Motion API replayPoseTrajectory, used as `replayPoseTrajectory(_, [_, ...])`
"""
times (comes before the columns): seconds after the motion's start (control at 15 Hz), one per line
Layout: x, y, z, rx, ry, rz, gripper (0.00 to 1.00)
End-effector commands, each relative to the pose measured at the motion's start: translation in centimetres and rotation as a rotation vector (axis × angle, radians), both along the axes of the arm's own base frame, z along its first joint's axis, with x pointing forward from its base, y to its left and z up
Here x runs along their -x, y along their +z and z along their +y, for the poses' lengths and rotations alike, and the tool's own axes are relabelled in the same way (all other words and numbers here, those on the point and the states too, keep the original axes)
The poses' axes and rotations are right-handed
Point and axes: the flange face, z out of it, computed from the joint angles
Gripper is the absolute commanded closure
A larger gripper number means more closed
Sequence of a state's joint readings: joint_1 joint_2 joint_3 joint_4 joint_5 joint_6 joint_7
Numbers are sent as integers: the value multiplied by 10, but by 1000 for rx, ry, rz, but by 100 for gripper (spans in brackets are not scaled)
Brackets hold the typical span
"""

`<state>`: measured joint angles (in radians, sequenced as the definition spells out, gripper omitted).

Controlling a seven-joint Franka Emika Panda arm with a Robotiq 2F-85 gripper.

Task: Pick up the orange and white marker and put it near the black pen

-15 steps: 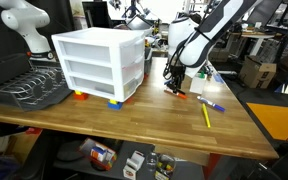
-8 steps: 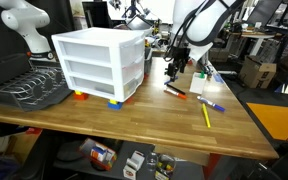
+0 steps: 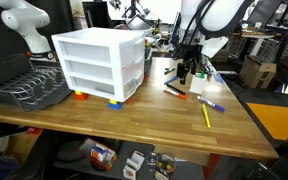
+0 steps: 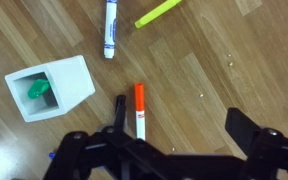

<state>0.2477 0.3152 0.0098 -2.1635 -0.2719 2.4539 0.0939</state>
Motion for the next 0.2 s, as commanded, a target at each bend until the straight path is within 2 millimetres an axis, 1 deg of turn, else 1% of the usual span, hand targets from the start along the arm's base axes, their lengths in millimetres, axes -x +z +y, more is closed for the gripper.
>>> replayPoseTrajectory(0.0, [0, 0, 0, 0, 0, 2, 0])
replayPoseTrajectory(0.13, [0, 0, 0, 0, 0, 2, 0])
